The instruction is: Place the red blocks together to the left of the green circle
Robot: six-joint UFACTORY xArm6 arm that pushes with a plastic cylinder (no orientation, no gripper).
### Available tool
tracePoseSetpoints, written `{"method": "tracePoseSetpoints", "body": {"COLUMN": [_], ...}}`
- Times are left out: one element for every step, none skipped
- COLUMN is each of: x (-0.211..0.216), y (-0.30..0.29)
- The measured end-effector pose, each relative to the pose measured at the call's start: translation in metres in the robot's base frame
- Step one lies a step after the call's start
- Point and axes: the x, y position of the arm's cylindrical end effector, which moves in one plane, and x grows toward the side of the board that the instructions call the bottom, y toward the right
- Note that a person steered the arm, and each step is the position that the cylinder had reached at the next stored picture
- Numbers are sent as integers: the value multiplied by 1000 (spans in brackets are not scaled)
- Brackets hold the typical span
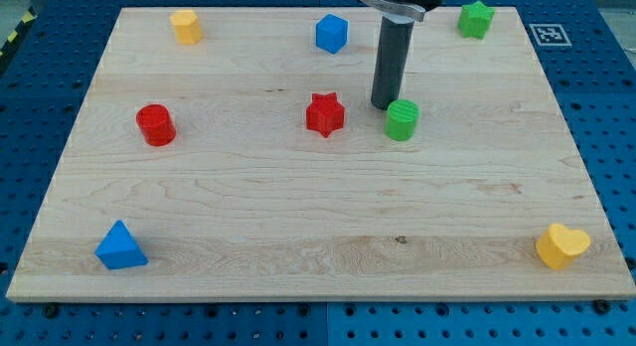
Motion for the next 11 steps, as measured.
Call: {"method": "tracePoseSetpoints", "body": {"x": [-2, -2, -2, 0, 5, 5, 5, 5, 5, -1, -2], "y": [-17, -44, -54, -56, -78, -79, -79, -101, -142, -183, -251]}}
